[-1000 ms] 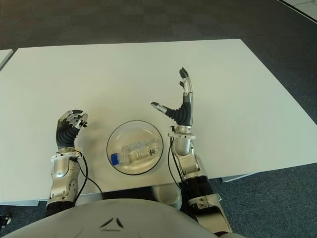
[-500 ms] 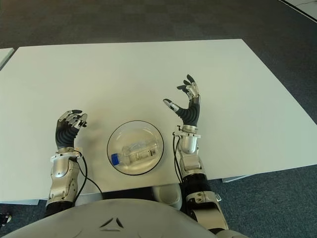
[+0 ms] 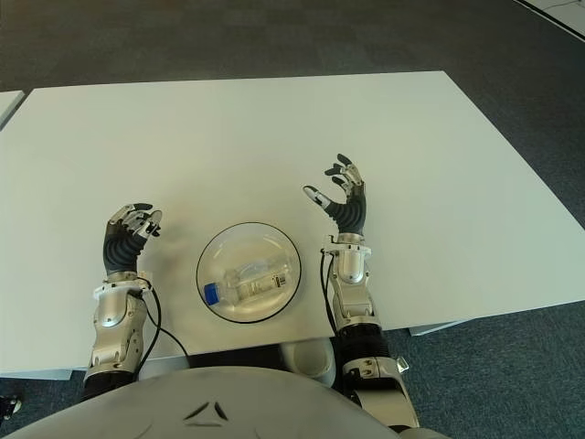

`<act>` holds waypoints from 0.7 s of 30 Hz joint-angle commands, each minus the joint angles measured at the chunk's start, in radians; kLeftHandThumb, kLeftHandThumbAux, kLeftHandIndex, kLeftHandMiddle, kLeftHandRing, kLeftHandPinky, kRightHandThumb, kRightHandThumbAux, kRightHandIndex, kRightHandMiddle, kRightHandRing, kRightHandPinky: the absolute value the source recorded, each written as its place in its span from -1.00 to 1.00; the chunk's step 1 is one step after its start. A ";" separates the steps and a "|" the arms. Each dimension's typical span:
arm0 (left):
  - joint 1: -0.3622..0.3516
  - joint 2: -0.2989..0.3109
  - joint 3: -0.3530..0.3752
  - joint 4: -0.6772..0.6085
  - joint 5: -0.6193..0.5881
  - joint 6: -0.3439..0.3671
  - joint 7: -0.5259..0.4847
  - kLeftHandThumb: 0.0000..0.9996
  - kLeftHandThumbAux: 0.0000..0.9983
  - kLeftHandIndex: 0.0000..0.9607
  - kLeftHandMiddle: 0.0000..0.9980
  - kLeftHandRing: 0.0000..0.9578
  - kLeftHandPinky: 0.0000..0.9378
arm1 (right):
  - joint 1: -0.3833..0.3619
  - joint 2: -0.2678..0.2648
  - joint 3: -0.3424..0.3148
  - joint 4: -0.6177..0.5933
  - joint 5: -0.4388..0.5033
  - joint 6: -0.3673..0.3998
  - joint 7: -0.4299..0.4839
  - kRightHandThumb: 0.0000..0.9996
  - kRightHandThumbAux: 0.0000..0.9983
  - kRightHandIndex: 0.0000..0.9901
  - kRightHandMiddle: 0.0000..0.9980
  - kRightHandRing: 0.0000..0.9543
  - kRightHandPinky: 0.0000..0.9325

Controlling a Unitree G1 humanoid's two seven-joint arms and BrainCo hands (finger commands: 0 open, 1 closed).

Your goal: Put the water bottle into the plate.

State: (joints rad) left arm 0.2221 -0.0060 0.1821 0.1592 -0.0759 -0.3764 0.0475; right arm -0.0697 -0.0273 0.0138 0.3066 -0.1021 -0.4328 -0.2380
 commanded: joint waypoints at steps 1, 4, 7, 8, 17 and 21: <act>0.005 0.003 0.001 0.006 0.008 0.010 0.004 0.42 0.42 -0.09 0.33 0.34 0.36 | 0.005 -0.003 -0.006 0.013 -0.008 0.032 0.016 0.41 0.46 -0.13 0.13 0.19 0.26; 0.004 0.003 0.000 0.006 -0.006 0.006 -0.009 0.42 0.42 -0.09 0.33 0.34 0.34 | 0.003 -0.008 -0.006 0.022 -0.016 0.038 0.022 0.41 0.45 -0.13 0.16 0.21 0.25; 0.005 0.004 0.000 0.007 -0.012 0.004 -0.014 0.42 0.42 -0.09 0.33 0.34 0.35 | 0.002 -0.013 -0.007 0.029 -0.023 0.046 0.026 0.41 0.45 -0.13 0.18 0.21 0.24; 0.005 0.004 0.000 0.007 -0.013 0.004 -0.015 0.42 0.42 -0.09 0.33 0.34 0.35 | 0.002 -0.014 -0.008 0.031 -0.024 0.048 0.028 0.41 0.45 -0.13 0.18 0.22 0.26; 0.007 0.001 0.001 0.004 -0.017 0.010 -0.013 0.42 0.42 -0.09 0.32 0.33 0.32 | -0.015 -0.038 -0.011 0.093 -0.035 0.036 0.036 0.41 0.46 -0.13 0.18 0.23 0.31; 0.007 0.001 0.000 0.008 -0.016 0.003 -0.013 0.42 0.42 -0.09 0.32 0.33 0.32 | -0.023 -0.043 -0.010 0.120 -0.039 0.024 0.034 0.42 0.46 -0.12 0.19 0.25 0.34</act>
State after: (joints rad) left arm 0.2222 -0.0061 0.1815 0.1592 -0.0892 -0.3767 0.0410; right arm -0.0822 -0.0665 0.0066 0.3969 -0.1272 -0.4081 -0.2067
